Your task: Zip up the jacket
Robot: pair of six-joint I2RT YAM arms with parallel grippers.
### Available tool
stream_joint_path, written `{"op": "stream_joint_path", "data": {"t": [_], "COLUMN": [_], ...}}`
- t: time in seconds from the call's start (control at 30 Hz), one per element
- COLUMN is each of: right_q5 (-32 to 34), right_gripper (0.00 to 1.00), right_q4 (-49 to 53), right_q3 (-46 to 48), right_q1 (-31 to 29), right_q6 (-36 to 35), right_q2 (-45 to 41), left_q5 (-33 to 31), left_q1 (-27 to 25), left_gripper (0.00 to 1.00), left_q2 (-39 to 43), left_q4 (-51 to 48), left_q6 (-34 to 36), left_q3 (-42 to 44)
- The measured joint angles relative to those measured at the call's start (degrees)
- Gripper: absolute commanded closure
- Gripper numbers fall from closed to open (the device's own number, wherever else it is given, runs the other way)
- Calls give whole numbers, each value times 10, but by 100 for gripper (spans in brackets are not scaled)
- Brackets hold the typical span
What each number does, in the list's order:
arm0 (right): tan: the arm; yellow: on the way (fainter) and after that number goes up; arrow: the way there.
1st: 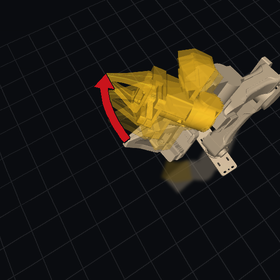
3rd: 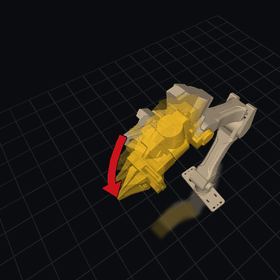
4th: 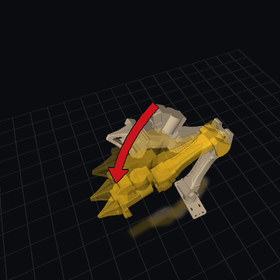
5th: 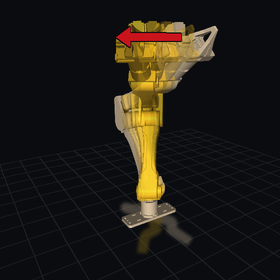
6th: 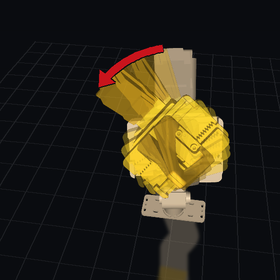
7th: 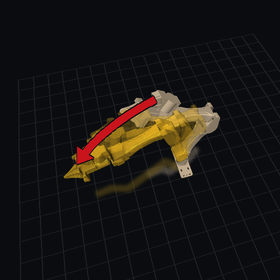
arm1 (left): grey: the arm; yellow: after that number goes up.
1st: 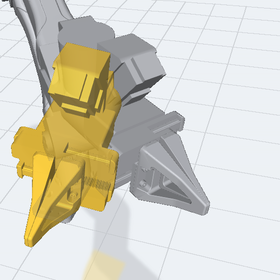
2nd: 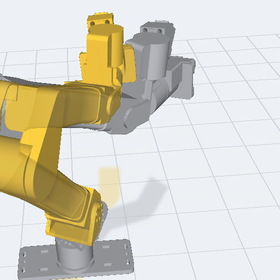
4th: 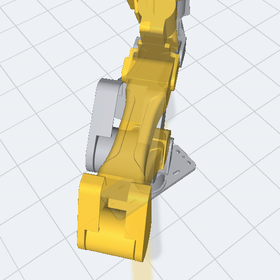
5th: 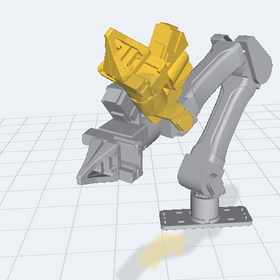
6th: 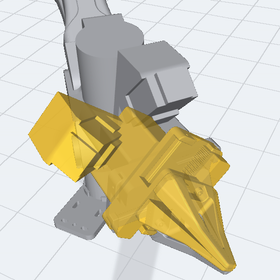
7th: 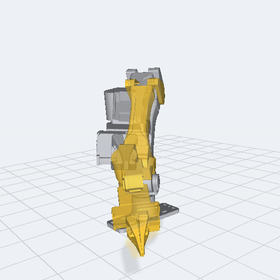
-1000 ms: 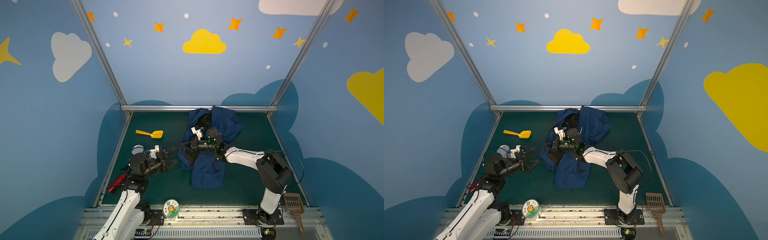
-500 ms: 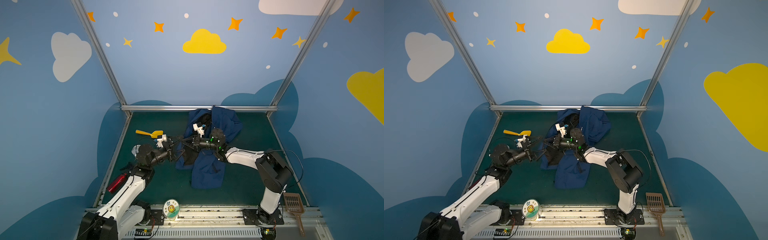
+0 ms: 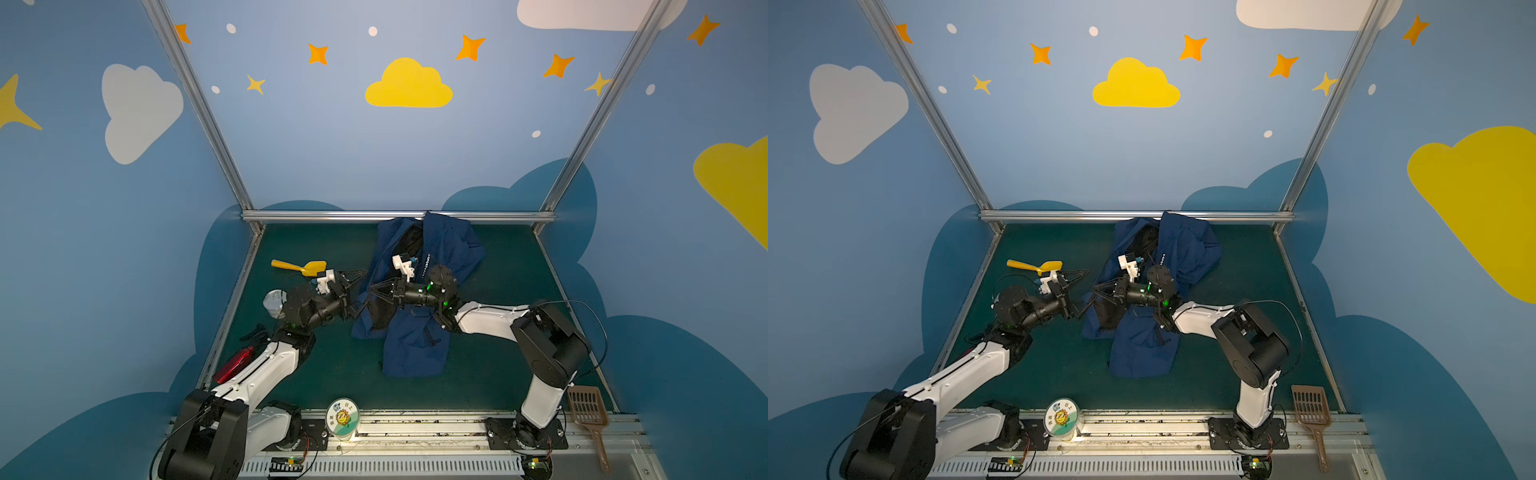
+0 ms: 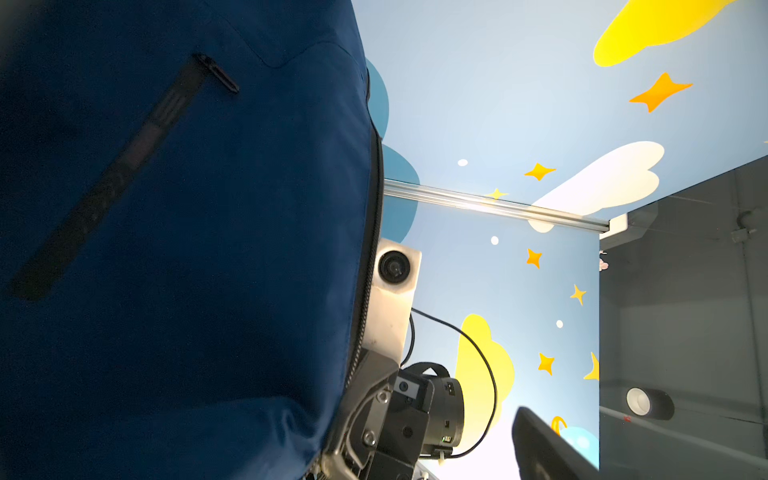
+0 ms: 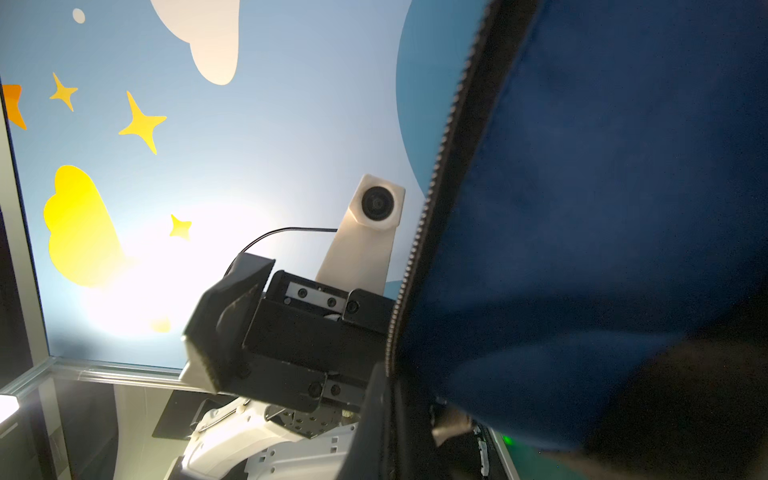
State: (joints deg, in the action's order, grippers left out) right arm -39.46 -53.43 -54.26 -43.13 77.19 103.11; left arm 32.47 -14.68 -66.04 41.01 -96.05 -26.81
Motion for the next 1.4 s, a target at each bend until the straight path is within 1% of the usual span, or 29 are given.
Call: {"op": "stream_joint_path", "data": {"t": [0.33, 0.4, 0.5, 0.57, 0.67, 0.73, 0.77, 0.9, 1.03, 1.1, 1.13, 1.3, 1.4], "right_q5": [5, 6, 7, 8, 8, 8, 8, 8, 8, 6, 5, -9, -20], "right_gripper": [100, 100, 100, 100, 100, 100, 100, 100, 100, 100, 100, 100, 100], "right_q4": [-38, -38, -44, -49, -50, -49, -49, -49, -49, -47, -46, -41, -36], "right_q3": [16, 24, 34, 39, 48, 51, 51, 51, 51, 51, 50, 19, -12], "right_q1": [7, 8, 10, 12, 15, 18, 18, 23, 28, 30, 31, 37, 38], "right_q6": [16, 17, 18, 19, 19, 19, 18, 16, 14, 13, 13, 12, 12], "right_q2": [-12, -20, -28, -30, -38, -45, -48, -60, -67, -67, -67, -55, -36], "left_q5": [-24, -26, -26, -27, -27, -28, -29, -30, -31, -31, -31, -31, -32], "left_q1": [-1, -1, -4, -6, -8, -9, -10, -12, -13, -13, -13, -13, -13], "left_gripper": [6, 9, 18, 21, 30, 40, 46, 75, 83, 91, 93, 96, 96], "left_q2": [-11, -19, -31, -36, -40, -40, -40, -40, -37, -30, -25, 18, 50], "left_q4": [32, 40, 52, 56, 59, 61, 61, 59, 48, 38, 31, -19, -50], "left_q6": [-8, -11, -16, -19, -20, -21, -21, -19, -17, -13, -12, 7, 20], "left_q3": [8, 8, 8, 8, 8, 8, 8, 8, 8, 8, 8, 7, 6]}}
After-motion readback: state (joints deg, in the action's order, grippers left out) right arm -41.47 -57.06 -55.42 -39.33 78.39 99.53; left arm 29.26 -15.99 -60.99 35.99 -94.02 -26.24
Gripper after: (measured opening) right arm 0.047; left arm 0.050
